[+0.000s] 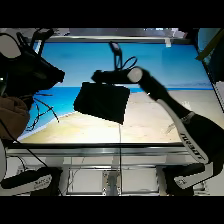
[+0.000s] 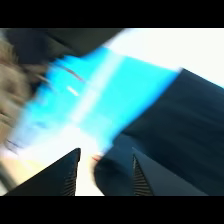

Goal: Fold the clothes and pants, and hang the long-sleeved shirts on hangers.

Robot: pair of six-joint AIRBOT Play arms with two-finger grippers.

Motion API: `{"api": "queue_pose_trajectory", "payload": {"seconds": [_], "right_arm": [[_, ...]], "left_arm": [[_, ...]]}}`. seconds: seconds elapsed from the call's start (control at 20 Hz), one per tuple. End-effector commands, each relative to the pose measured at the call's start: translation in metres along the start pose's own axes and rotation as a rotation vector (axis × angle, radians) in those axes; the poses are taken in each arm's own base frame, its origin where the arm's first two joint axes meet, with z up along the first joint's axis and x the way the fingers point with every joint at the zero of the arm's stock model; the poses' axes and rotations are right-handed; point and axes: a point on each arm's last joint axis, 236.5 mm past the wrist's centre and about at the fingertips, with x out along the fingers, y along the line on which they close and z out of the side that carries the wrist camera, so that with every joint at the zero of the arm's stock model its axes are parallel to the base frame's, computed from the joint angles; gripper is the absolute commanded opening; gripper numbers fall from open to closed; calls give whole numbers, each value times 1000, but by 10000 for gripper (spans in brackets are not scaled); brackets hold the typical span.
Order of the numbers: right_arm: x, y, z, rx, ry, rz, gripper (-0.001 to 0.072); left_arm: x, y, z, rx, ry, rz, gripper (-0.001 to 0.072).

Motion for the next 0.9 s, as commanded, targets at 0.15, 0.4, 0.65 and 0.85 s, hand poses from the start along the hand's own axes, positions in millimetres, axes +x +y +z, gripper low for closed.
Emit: {"api": "queue_pose_trajectory", "payload": {"seconds": [0.15, 0.4, 0.65, 0.85], "right_arm": [[-92, -155, -108, 339, 437, -240, 696], [-23, -153, -151, 673, 418, -2, 696], [26, -146, -160, 776, 406, 155, 697], [47, -141, -156, 747, 353, 136, 695]], "left_arm": [[-2, 8, -4, -17, 11, 11, 11], [-2, 8, -4, -21, 11, 11, 11], [-2, 8, -4, -21, 12, 10, 11], [-1, 8, -4, -21, 12, 10, 11]]}}
